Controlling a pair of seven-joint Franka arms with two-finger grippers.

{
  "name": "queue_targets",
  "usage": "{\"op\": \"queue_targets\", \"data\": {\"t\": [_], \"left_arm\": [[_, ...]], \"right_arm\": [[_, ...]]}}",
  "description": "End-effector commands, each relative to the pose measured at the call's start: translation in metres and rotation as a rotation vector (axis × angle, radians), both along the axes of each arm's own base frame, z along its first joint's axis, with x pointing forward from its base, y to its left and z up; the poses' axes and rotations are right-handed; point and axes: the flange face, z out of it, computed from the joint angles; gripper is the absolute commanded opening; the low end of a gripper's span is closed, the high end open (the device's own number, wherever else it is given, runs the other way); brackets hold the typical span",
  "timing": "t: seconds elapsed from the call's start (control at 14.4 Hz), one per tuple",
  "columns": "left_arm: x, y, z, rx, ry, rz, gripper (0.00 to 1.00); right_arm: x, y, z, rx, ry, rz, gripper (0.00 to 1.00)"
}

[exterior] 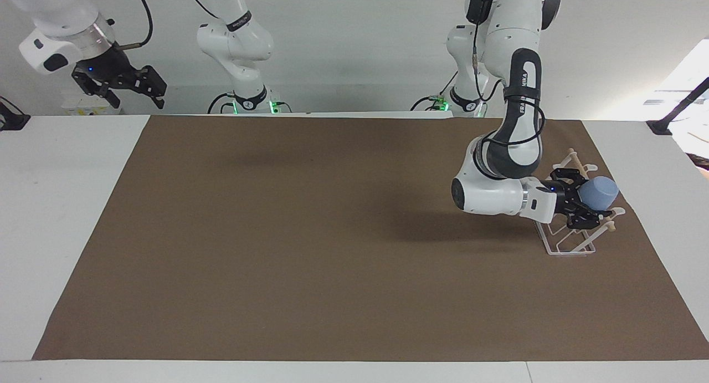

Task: Hang cup on cup holder
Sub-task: 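Carry the cup to the rack with the left gripper while the right gripper withdraws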

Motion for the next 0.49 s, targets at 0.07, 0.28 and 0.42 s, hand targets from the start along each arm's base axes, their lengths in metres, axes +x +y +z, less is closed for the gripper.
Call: {"op": "queue_targets", "data": {"t": [0.07,0.28,0.42], "left_arm": [[-0.005,0.006,-0.013,0.001,-0.003,-0.029,0.0],[-0.004,0.005,-0.039,0.005,-0.016,-0.03,0.0],[-0.005,0.003,-0.043,-0.006,-0.012,-0.041,0.0]], "right_arm": [[-0.007,-0.003,-0.01,-0.019,0.015,0.001,1.0],[-0.005,0.001,-0.006,-0.02,0.004,0.01,1.0],[-0.003,0.005,-0.004,-0.021,-0.002,0.024,1.0]]}}
